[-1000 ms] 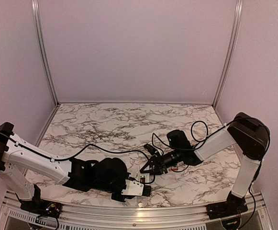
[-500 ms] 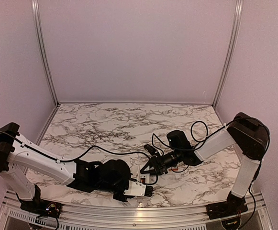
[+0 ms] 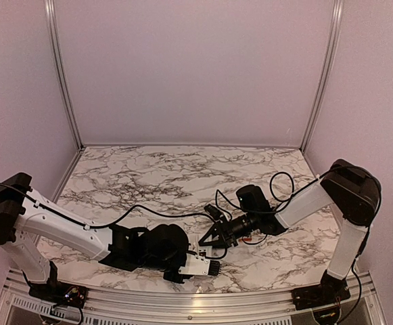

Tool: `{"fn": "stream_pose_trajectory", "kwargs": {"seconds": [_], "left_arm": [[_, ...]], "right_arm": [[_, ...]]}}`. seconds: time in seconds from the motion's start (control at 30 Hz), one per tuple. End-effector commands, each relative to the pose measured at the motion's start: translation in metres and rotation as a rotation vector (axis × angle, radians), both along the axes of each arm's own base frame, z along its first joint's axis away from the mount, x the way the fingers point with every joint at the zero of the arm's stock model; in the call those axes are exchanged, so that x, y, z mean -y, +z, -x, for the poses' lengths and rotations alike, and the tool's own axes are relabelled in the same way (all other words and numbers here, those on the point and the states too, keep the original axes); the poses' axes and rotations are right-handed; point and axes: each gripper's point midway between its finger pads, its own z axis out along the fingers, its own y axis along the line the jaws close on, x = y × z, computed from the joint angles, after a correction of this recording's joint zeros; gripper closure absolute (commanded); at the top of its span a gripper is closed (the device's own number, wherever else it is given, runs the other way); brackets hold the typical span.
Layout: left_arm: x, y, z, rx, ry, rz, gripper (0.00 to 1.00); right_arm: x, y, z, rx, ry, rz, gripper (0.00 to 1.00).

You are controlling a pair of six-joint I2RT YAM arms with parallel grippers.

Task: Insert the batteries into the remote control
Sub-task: Load the battery into the battery compartment.

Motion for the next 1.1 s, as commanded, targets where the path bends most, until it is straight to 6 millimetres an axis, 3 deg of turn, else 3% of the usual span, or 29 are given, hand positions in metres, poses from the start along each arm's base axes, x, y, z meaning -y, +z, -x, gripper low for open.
{"fn": "stream_pose_trajectory", "kwargs": {"seconds": [0.0,0.33,0.73,1.07], "left_arm": [[0.006,-0.003,-0.009,-0.001,0.04,-0.018,0.82],[0.002,-0.014,-0.016,-0.026,0.072,-0.055,0.89],[-0.019,-0.04,-0.033,-0.027,0.145,-0.169,0.91],[-0.022,-0.041,-0.042,-0.042,0.187,-0.179,0.92]], "right_arm": [[-0.004,0.004,0.003,0.01,0.015,-0.022,1.0],[-0.004,0.005,0.003,0.012,0.015,-0.025,1.0],[-0.005,0.011,0.004,0.021,0.027,-0.042,1.0],[-0.004,0.012,0.005,0.025,0.027,-0.043,1.0]]}}
